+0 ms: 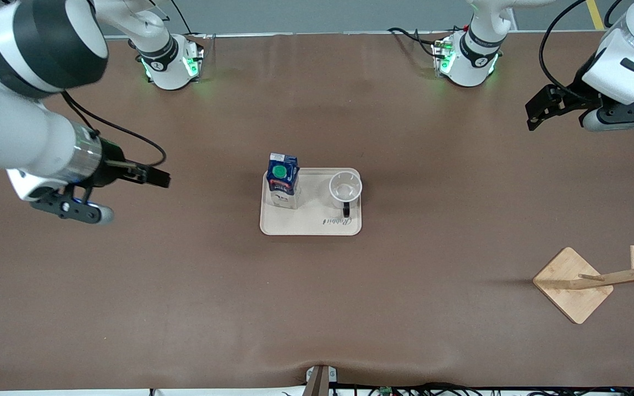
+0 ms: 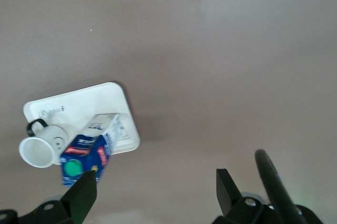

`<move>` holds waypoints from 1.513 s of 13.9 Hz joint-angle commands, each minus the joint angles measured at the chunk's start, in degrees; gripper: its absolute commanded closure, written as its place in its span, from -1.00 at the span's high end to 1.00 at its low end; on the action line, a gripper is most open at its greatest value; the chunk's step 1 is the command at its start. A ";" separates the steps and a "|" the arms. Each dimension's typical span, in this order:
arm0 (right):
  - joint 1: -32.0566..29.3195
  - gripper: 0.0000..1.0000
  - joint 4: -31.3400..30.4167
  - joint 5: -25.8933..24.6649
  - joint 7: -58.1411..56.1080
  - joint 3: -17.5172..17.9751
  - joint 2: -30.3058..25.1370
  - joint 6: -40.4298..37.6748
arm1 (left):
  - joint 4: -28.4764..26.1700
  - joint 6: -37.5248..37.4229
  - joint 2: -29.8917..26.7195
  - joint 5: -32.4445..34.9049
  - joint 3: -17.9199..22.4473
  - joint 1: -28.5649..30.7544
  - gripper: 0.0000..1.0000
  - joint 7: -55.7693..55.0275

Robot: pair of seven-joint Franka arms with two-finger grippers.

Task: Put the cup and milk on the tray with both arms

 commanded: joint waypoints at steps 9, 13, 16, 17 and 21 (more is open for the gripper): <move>-10.49 1.00 -21.56 -8.33 -19.94 0.69 -19.25 11.40 | -2.62 0.43 -2.24 -0.18 -1.41 0.63 1.00 -0.30; -11.45 1.00 -27.40 -9.76 -23.44 0.61 -23.76 13.98 | -3.06 0.61 -2.24 -0.09 -2.11 0.72 1.00 -0.30; -13.56 1.00 -27.31 -9.23 -30.73 0.69 -25.08 11.79 | -2.28 0.26 -1.89 -0.18 -2.11 0.72 1.00 0.57; -13.83 1.00 -27.31 -9.14 -30.75 0.69 -25.60 11.26 | -2.01 0.26 -1.71 -0.18 -2.11 0.81 1.00 0.58; -14.80 1.00 -27.40 -8.97 -30.49 0.61 -25.35 10.03 | -0.78 0.26 -1.54 0.00 -1.32 1.16 1.00 1.10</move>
